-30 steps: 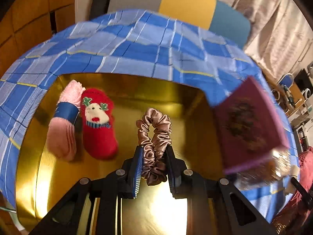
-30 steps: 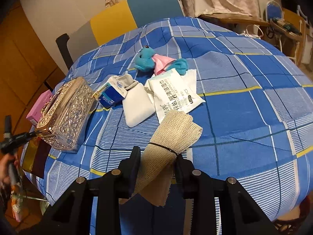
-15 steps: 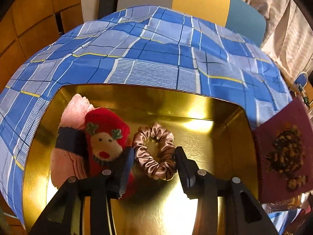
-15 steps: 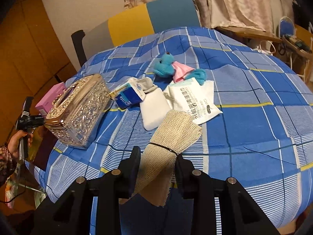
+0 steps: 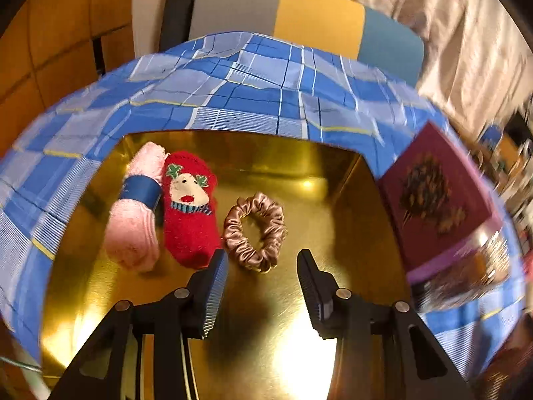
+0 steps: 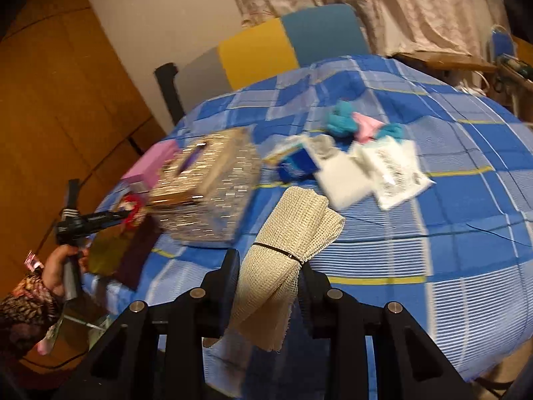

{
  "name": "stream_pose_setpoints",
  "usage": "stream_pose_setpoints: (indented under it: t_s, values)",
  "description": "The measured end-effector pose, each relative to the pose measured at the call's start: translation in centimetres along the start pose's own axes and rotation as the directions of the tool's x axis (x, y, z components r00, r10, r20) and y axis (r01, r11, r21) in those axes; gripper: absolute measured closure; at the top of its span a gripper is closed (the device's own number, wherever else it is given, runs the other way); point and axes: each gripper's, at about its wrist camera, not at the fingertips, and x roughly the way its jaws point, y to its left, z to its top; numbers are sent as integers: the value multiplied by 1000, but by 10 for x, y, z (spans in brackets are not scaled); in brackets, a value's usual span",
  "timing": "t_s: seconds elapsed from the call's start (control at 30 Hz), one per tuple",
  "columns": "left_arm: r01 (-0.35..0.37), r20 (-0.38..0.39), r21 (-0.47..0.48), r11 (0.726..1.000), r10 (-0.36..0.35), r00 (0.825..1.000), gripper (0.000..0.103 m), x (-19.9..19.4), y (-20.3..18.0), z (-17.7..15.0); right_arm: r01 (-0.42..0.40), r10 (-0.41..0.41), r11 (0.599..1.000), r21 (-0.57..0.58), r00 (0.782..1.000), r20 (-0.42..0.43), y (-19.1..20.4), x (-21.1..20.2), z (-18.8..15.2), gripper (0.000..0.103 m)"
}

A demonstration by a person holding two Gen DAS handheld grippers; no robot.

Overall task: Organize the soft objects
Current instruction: 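Carry the beige cloth over the gold tray with the right tool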

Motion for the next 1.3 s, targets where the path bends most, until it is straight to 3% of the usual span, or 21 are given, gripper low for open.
stream_pose_setpoints:
  t_s: [0.1, 0.27, 0.37, 0.5, 0.7, 0.9, 1.07, 1.2, 1.3]
  values:
    - [-85, -20, 104, 991, 88, 996, 74, 12, -14, 2, -43, 43, 999, -16, 999, 6, 23, -1, 0, 69]
    - [-153, -63, 124, 980, 162, 985, 76, 40, -11, 18, -116, 116, 992, -41, 993, 1, 62, 1, 2, 69]
    - [-95, -44, 29, 995, 96, 994, 76, 37, 3, 34, -151, 151, 986, -75, 988, -3, 85, 4, 4, 69]
    - [-17, 10, -43, 999, 17, 1000, 62, 8, 16, 42, -208, 206, 973, -104, 978, -27, 114, 13, 9, 69]
    - [63, 107, -167, 984, -45, 993, 61, -44, 41, 8, -267, 250, 944, -194, 962, -110, 172, 45, 19, 69]
    - [101, 140, -226, 969, -70, 988, 61, -71, 53, -53, -274, 217, 924, -266, 950, -222, 231, 105, 30, 70]
    - [97, 181, -254, 962, -51, 982, 61, -86, 59, -90, -251, 167, 917, -309, 947, -274, 269, 152, 40, 70]
    - [91, 200, -269, 959, -37, 979, 61, -92, 65, -95, -181, 60, 894, -411, 955, -290, 300, 188, 50, 70]
    - [78, 222, -297, 952, -10, 975, 61, -97, 74, -95, -122, -33, 883, -453, 947, -320, 313, 222, 57, 70]
